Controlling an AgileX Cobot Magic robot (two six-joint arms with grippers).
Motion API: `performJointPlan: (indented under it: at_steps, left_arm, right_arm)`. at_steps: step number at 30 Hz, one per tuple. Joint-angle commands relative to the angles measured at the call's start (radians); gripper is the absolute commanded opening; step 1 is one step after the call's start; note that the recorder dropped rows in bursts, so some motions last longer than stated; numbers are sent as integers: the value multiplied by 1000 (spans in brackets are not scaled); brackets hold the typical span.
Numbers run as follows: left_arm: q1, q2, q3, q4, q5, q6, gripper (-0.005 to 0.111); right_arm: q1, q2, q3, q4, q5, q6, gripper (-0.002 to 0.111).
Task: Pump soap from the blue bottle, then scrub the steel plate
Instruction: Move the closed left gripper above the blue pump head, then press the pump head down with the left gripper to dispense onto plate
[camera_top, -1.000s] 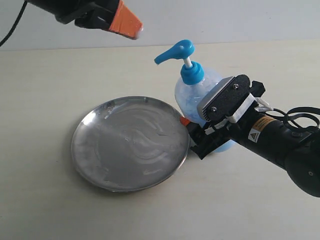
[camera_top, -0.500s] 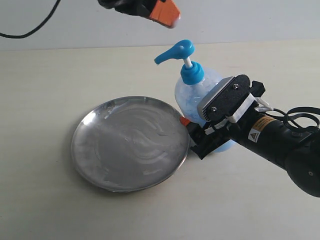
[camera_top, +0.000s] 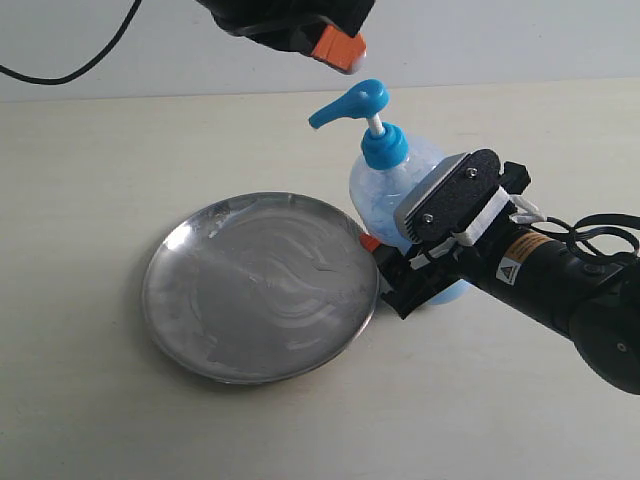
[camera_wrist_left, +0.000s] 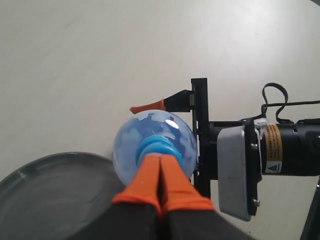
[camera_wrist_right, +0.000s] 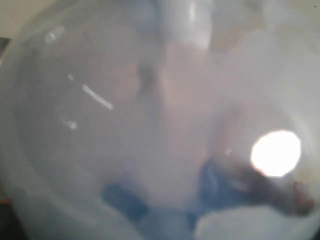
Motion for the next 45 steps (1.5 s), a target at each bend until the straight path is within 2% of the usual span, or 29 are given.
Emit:
performJointPlan:
  at_steps: [1, 45]
  left_arm:
    - [-5, -3, -4, -4, -22, -24, 0]
    - [-12, 54, -4, -17, 11, -27, 0]
  right_arm:
    - [2, -4, 4, -12, -26, 0, 0]
    - [2, -4, 2, -12, -22, 0, 0]
